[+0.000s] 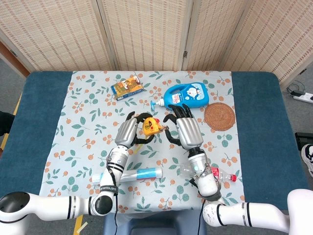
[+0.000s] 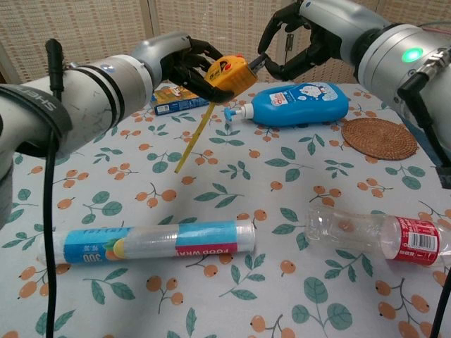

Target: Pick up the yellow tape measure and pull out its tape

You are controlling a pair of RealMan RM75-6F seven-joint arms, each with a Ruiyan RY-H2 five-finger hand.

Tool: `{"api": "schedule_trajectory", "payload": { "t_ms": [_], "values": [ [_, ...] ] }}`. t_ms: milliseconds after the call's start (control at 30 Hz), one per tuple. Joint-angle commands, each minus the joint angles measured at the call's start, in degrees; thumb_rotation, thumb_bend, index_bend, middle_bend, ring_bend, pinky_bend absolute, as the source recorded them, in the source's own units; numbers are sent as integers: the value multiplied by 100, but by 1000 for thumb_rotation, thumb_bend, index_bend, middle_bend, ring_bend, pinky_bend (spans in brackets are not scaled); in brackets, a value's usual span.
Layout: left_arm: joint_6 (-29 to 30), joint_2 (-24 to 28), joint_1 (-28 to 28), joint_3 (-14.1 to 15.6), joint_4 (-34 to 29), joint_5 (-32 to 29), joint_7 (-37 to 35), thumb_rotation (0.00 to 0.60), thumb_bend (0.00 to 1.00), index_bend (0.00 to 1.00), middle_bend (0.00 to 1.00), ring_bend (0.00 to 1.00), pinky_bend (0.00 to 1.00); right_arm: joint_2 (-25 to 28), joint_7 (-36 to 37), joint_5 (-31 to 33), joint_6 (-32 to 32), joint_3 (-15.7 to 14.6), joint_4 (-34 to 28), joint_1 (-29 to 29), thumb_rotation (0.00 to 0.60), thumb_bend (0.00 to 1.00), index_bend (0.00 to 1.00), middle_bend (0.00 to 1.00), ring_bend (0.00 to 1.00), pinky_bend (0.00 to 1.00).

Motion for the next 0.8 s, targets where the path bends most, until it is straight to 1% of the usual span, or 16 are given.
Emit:
{"api": "schedule_trajectory", "payload": {
  "t_ms": [33, 200, 467, 700, 800],
  "values": [
    [-5, 5, 12, 5, 6, 5, -2, 600, 377, 514, 468, 320, 74, 21, 2, 16, -3, 1, -16, 9, 600, 536, 453, 182, 133, 0],
    [-22, 9, 25, 8, 28, 15, -2, 600, 377, 514, 468, 318, 74, 46, 41, -9, 23, -19, -53, 9, 600, 586, 493, 213, 145, 0],
    [-73, 30, 57, 37, 125, 34, -10, 600, 377, 514, 468, 316, 74, 162, 218, -50, 36, -56, -122, -66, 600, 630, 614, 254, 181, 0],
    [-225, 123, 176, 169, 371, 68, -93, 600, 377, 514, 468, 316, 74, 517, 604, -315, 94, -148, -351, -317, 600, 639, 629, 262, 189, 0],
    [-374, 225, 281, 299, 537, 108, -164, 600, 377, 515, 467, 316, 74, 825, 893, -531, 185, -170, -536, -525, 600, 639, 630, 263, 191, 0]
  ]
}}
